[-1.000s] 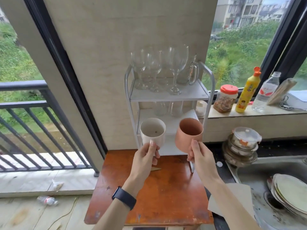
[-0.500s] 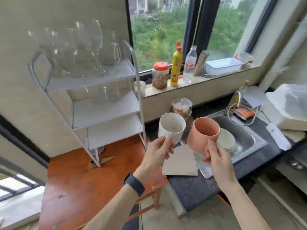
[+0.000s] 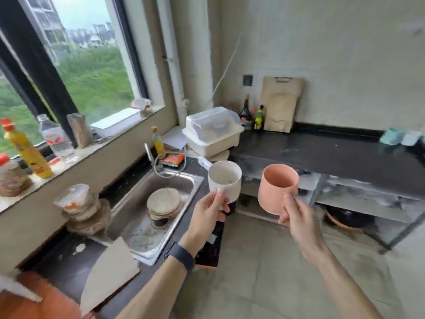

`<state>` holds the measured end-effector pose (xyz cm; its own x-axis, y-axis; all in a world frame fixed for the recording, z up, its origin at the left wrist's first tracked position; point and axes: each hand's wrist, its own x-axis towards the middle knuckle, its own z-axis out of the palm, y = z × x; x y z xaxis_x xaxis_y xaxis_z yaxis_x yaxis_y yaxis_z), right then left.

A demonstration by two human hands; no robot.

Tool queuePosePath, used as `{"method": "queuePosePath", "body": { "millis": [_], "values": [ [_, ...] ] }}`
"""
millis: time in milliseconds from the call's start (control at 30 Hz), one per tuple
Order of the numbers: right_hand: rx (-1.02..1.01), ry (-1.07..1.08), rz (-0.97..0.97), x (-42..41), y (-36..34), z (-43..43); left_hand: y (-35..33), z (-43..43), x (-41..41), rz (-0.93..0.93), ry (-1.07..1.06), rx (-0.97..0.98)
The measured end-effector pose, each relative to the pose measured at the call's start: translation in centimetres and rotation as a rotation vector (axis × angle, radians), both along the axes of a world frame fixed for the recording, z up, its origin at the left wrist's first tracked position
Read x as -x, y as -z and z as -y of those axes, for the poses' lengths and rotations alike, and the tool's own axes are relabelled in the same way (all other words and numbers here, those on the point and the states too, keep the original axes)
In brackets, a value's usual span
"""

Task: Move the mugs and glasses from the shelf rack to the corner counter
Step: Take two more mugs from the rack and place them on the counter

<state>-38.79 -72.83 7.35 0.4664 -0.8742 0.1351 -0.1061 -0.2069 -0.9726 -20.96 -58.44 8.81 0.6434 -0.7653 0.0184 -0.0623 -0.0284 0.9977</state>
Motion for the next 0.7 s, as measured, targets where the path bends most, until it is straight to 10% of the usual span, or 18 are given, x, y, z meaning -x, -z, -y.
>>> {"method": "queuePosePath", "body": {
  "millis": [700],
  "values": [
    [-0.06, 0.619, 0.051, 27.5, 1.7, 31.2, 1.9, 44.2, 21.4, -0.021, 0.602, -0.057]
  ]
}}
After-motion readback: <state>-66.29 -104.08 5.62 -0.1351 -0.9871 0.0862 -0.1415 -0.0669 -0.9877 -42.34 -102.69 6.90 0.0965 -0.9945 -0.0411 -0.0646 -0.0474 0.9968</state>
